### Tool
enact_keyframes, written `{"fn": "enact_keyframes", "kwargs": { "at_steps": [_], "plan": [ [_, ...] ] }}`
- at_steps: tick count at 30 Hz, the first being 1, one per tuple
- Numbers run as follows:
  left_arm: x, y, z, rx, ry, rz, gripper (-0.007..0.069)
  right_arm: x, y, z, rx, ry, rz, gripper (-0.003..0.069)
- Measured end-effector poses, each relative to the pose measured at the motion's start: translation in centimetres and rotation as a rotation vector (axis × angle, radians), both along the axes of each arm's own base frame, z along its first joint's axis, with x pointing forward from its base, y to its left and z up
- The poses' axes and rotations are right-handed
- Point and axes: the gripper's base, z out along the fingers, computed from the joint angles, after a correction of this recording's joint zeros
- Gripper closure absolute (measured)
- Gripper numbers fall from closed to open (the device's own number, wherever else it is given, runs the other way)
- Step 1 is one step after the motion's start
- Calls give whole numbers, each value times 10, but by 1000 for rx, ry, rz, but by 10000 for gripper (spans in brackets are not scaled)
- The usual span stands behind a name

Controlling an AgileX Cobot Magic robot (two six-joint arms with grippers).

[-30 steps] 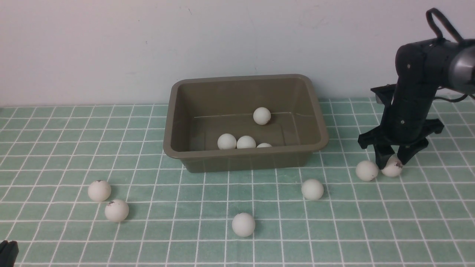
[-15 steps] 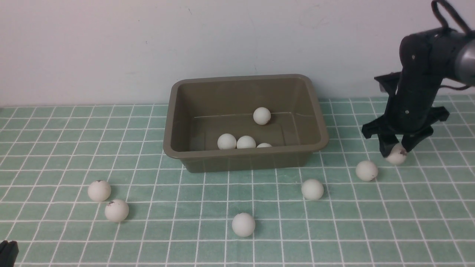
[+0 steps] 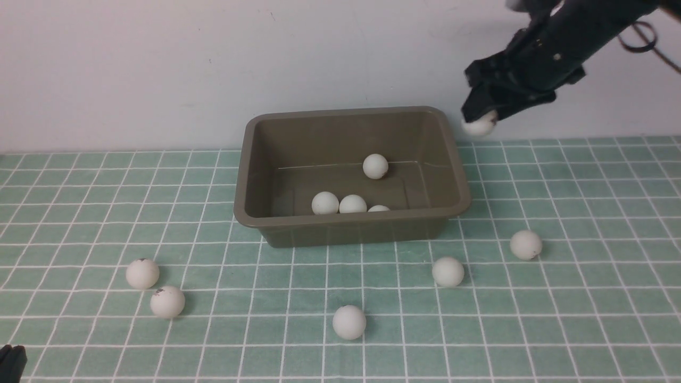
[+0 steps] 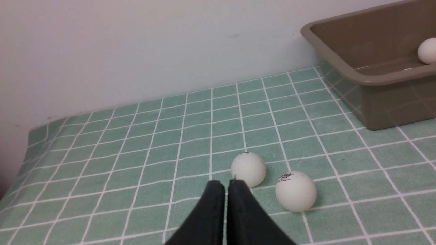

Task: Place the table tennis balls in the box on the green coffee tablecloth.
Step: 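Release the ping pong ball into the bin and lift the gripper away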

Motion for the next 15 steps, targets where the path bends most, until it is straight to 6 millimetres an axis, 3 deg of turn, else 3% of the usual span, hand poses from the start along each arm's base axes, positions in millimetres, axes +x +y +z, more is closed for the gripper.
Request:
{"fn": "enact_keyframes", "kwargs": {
  "at_steps": [2,6,10,15],
  "plan": [
    [0,0,0,0,0,0,629,-2,27,-14,12,31,91,319],
    [0,0,0,0,0,0,629,-1,49,-33,-3,59,164,319],
    [0,0,0,0,0,0,629,-1,63,-40,-8,36,199,319],
    [0,0,0,0,0,0,629,3,78,-49,-1,-9,214,269]
  ]
}}
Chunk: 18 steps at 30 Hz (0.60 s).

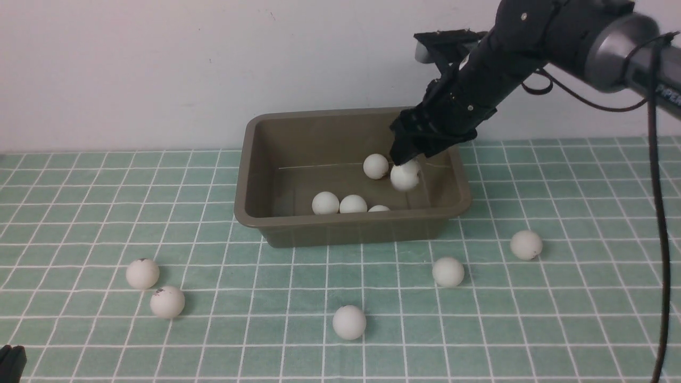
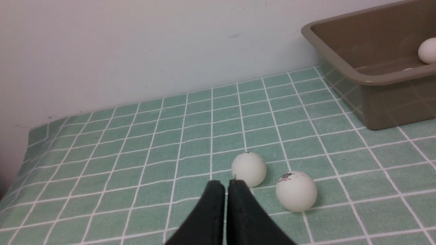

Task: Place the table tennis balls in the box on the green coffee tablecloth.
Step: 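Release the ping pong ball into the bin and lift the gripper away, then reach for and grasp a ping pong ball on the table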

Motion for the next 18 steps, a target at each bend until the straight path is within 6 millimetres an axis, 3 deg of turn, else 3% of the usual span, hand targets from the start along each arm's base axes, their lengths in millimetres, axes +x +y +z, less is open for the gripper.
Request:
{"fn": "enact_keyframes", "kwargs": {
  "at_steps": [2,5,9,13,18],
  "plan": [
    [0,0,0,0,0,0,629,4,2,-14,-10,18,-2,187],
    [0,0,0,0,0,0,629,5,2,-16,-14,21,-1,160],
    [0,0,0,0,0,0,629,6,-1,4,-52,-2,21,144],
    [0,0,0,0,0,0,629,-2,-15,47,-142,-107,-18,144],
    [0,0,0,0,0,0,629,-33,-51,122,-188,-262,-153,144]
  ]
}}
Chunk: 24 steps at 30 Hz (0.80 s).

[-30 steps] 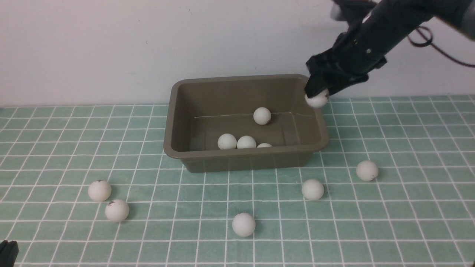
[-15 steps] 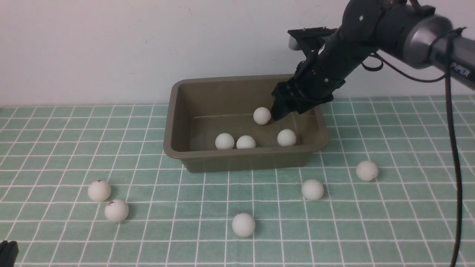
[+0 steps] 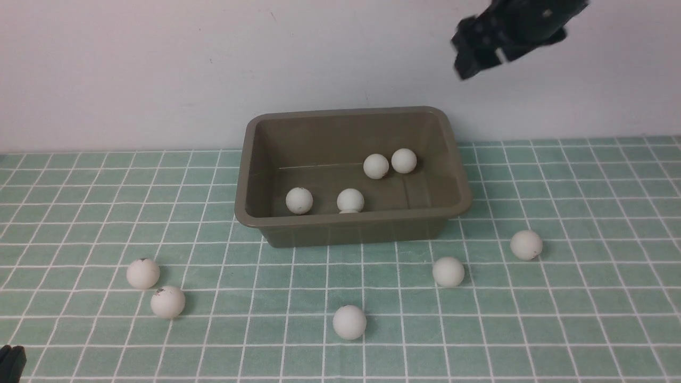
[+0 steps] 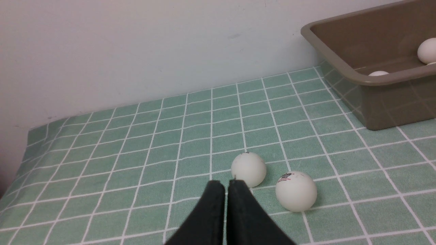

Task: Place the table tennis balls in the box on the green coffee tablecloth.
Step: 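Reach for and grasp a ping pong ball on the table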

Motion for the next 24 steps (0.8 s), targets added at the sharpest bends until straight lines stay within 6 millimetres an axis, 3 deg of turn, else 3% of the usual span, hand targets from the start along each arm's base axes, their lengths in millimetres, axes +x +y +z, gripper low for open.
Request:
{"fn": "enact_keyframes", "kwargs": {
  "at_steps": [3,6,14,24],
  "plan": [
    [0,0,0,0,0,0,629,-29,-31,28,3,-41,-76,144],
    [0,0,0,0,0,0,629,-46,-53,24,-11,-4,-127,144],
    [0,0,0,0,0,0,629,-46,-64,-85,-100,330,-153,144],
    [0,0,0,0,0,0,629,-23,-59,-141,-108,407,-151,144]
  ]
}}
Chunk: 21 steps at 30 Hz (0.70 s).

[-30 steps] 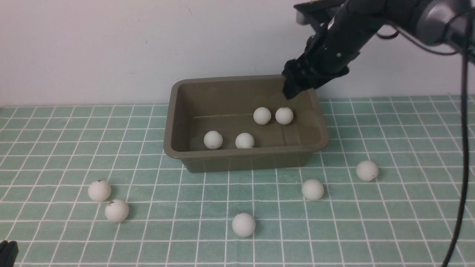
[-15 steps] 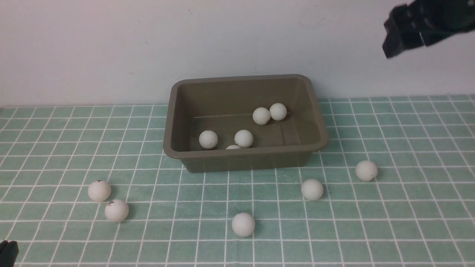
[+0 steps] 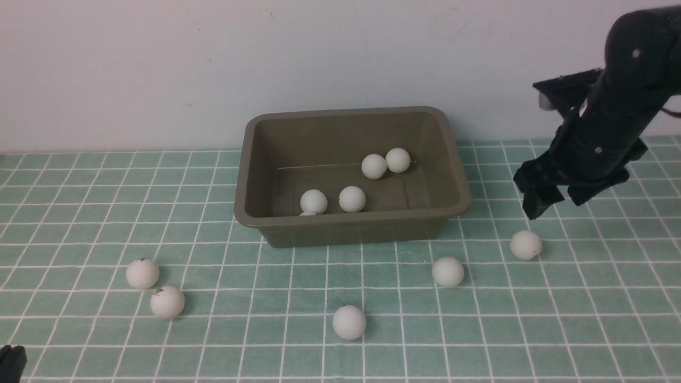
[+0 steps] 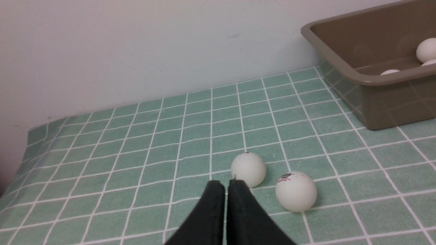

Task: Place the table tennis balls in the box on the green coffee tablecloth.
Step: 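Reach for and grasp a ping pong ball on the table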

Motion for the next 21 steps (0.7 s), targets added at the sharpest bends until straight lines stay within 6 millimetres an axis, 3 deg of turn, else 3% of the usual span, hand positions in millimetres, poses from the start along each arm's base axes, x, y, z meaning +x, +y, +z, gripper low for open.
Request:
{"fn": "enact_keyframes", "kwargs": {
  "at_steps": [7,16,21],
  "plan": [
    [0,0,0,0,0,0,629,17,4,-35,12,-5,-3,144],
    [0,0,0,0,0,0,629,23,5,-51,12,1,-4,144],
    [0,0,0,0,0,0,629,25,8,-70,34,52,-19,144]
  ]
}}
